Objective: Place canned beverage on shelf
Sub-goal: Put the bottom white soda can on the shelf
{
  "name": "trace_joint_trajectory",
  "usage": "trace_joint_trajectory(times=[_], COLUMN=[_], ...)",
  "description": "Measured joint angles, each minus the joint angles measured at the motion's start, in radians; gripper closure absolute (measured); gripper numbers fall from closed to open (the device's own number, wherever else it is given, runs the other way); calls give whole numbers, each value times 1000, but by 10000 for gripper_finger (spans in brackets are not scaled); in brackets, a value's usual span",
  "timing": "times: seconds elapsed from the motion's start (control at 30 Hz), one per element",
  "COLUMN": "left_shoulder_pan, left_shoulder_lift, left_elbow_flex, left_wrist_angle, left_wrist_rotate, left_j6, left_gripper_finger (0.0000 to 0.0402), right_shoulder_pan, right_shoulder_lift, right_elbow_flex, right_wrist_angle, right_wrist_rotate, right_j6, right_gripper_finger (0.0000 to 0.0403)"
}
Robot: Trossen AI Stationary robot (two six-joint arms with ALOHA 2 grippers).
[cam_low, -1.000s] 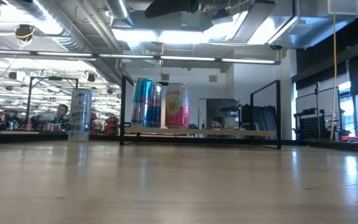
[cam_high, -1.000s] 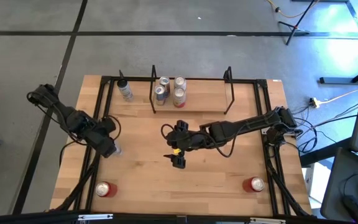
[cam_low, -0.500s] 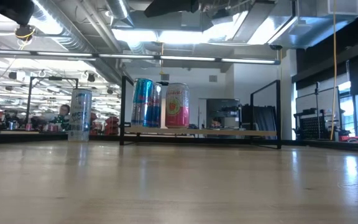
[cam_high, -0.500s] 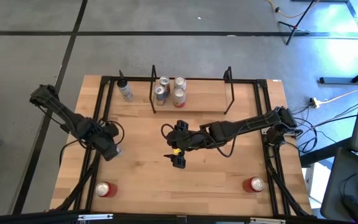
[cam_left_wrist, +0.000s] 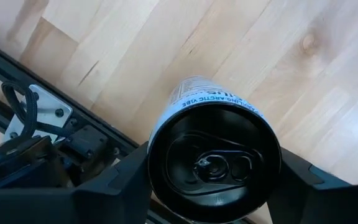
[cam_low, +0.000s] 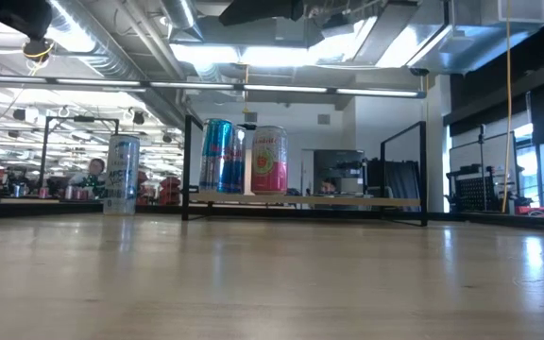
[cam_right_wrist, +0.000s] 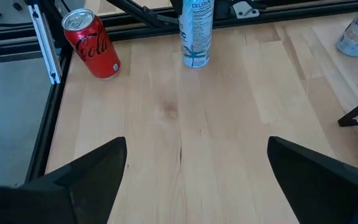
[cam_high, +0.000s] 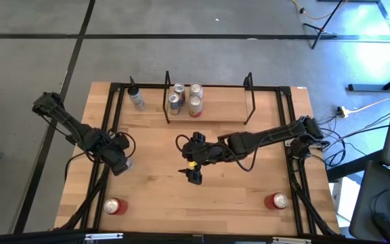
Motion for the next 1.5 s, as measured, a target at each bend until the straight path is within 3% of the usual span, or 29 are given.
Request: trace_joint_trajectory(times=[0.2,0.43,0.9,1.0,1.13,1.33,1.5], left_shoulder_pan=[-1,14,203,238,275,297,303], left_shoulder_lift=[1,41,407,484,575,670,718], left_elbow_flex=[53,105,398,485,585,677,700], left_wrist_angle=[22,108,185,206,200,213,270], left_wrist_rotate=[5,6,29,22,23,31,51], left_j6=[6,55,374,417,455,473,473], left_gripper_finger=[187,186,185,185,185,184,184], right_shoulder_pan=[18,54,59,59,58,58,58], right_shoulder_lift=[-29,-54,-64,-106,-222,-441,-518], right_elbow_flex=[0,0,-1,-53,-218,-518,-659], right_wrist_angle=[-20,-197,-498,-459,-360,-92,36], right_wrist_rotate=[-26,-17,-26,-47,-68,-59,-72], right_j6=[3,-2,-202,-233,-231,-146,-16], right_gripper_finger=[27,27,27,27,27,27,27])
